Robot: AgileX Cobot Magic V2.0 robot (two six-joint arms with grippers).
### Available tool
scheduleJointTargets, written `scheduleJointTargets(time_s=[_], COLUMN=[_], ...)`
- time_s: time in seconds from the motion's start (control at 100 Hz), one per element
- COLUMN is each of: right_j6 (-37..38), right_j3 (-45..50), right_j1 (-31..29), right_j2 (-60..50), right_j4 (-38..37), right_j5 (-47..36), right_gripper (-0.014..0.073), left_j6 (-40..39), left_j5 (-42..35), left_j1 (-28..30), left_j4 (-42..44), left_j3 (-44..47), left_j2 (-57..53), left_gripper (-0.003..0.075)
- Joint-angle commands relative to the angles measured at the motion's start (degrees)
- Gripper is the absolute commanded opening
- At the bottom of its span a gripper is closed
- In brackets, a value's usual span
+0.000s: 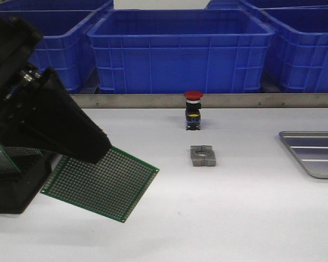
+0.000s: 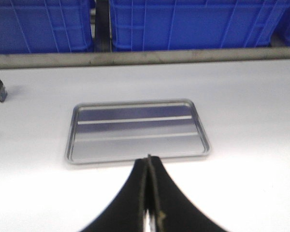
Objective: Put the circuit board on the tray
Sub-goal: 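Grasp the board edge with the left gripper and lift it out, then bring the right gripper to the held board and grasp its edge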
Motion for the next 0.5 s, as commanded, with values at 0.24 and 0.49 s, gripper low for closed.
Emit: scheduleJointTargets(time_s=[0.24, 0.49], right_j6=[-1.96, -18.02], right_j3=[-9.9, -11.63], right_j1=[-0.19, 8.63], right_j2=[15.83, 22.49], right_j4=[12.19, 30.68], right_j5=[1.91, 0.53], right_gripper=[0.023, 0.0442], left_j6=[-0.29, -0.29], left_j5=[-0.46, -0.46], left_j1=[-0.36, -0.36], left_j4=[-2.8, -2.8], left_j3=[-1.67, -1.67], left_j2=[-1.23, -1.23], left_gripper=[-0.002, -0.002])
